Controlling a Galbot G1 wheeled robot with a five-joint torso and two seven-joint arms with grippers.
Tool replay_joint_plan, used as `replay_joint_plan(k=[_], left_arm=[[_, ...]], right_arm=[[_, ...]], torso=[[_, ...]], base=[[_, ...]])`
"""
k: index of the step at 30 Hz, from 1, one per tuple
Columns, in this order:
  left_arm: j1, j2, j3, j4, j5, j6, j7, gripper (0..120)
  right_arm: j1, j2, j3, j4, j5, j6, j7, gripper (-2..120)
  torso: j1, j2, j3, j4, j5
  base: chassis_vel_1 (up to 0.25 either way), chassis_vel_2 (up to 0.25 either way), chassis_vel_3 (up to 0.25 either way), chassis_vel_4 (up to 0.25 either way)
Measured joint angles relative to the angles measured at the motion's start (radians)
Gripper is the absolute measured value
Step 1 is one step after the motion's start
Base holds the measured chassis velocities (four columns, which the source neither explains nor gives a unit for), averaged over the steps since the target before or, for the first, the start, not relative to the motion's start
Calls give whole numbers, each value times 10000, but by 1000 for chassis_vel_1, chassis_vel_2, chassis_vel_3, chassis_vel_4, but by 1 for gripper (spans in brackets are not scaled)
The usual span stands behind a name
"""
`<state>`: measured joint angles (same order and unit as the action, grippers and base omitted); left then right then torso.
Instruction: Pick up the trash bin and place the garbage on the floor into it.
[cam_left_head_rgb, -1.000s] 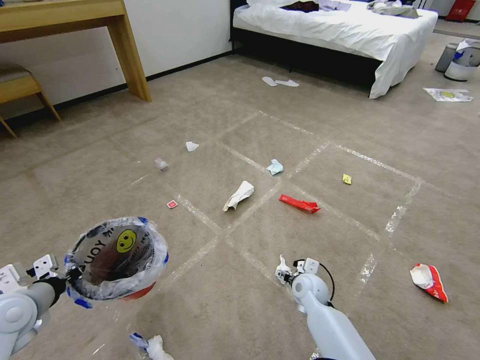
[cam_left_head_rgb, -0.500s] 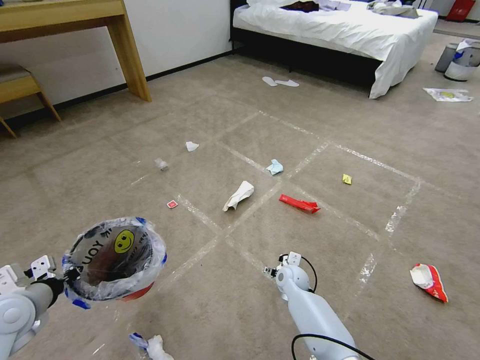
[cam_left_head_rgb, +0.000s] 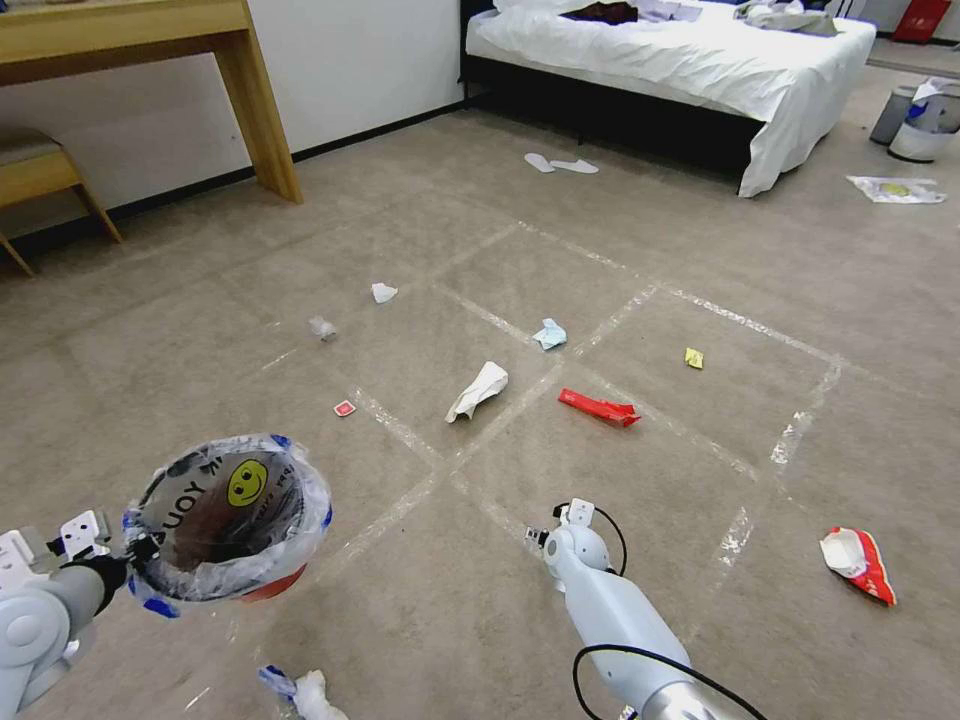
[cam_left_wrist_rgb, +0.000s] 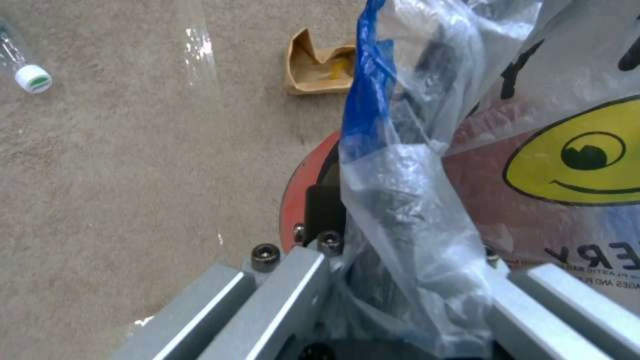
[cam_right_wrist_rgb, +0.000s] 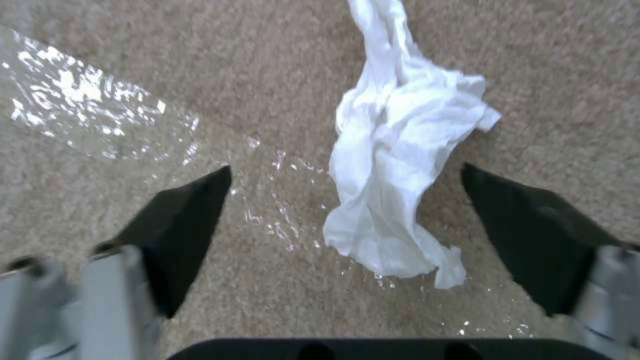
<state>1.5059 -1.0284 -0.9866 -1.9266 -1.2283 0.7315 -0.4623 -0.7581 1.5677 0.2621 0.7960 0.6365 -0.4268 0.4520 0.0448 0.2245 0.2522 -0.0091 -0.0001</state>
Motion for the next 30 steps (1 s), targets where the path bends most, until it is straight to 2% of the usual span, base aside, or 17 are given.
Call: replay_joint_plan(k=[2, 3, 7, 8, 11, 14, 16, 17, 19, 20, 22, 27, 30], left_arm=[[-3, -2, 23, 2, 1, -13, 11, 0], [-3, -2, 23, 2, 1, -13, 11, 0], [-33, -57, 94, 28, 48, -25, 25, 0], [-33, -57, 94, 28, 48, -25, 25, 0], [-49, -78, 122, 60, 96, -51, 56, 0], [-48, -83, 122, 64, 107, -62, 71, 0], [-35, -96, 118, 72, 134, -76, 95, 0], [-35, -96, 118, 72, 134, -76, 95, 0], [-22, -105, 103, 73, 151, -88, 111, 0], [-22, -105, 103, 73, 151, -88, 111, 0], [-17, -120, 92, 77, 158, -93, 115, 0], [-24, -135, 93, 84, 171, -93, 116, 0], [-65, -153, 120, 32, 166, -93, 116, 0]], right_arm=[[-26, 20, 57, -136, -101, 90, -104, 71], [-26, 20, 57, -136, -101, 90, -104, 71], [-68, 17, 89, -191, -169, 190, -207, 54], [-68, 17, 89, -191, -169, 190, -207, 54], [-128, -29, 78, -153, -228, 268, -274, 38], [-137, -39, 72, -149, -246, 288, -307, 33], [-154, -55, 60, -149, -310, 351, -395, 21], [-154, -55, 60, -149, -310, 351, -395, 21], [-173, -64, 50, -150, -344, 397, -466, 11], [-173, -64, 50, -150, -344, 397, -466, 11], [-290, -153, -32, -58, -370, 502, -558, 0], [-733, -530, -236, 720, -177, 715, -690, 0], [-1490, -1205, -453, 2109, -11, 1446, -1075, 0]], torso=[[-1, 1, 0, -1, 0], [-1, 1, 0, -1, 0], [0, 0, 0, -1, 0], [0, 0, 0, -1, 0], [0, 1, 0, -1, 1], [-1, 0, 0, -1, 0], [-1, 1, 0, -1, 1], [-1, 1, 0, -1, 1], [0, 0, 0, -1, 1], [0, 0, 0, -1, 1], [0, 0, 0, 0, 2], [-1, 1, 0, 1, 2], [0, 1, 0, -1, 2]], base=[[0, 0, 0, 0], [0, 0, 0, 0], [0, 0, 0, 0], [0, 0, 0, 0], [0, 0, 0, 0], [0, 0, 0, 0], [0, 0, 0, 0], [0, 0, 0, 0], [0, 0, 0, 0], [0, 0, 0, 0], [0, 0, 0, 0], [0, 0, 0, 0], [0, 0, 0, 0]])
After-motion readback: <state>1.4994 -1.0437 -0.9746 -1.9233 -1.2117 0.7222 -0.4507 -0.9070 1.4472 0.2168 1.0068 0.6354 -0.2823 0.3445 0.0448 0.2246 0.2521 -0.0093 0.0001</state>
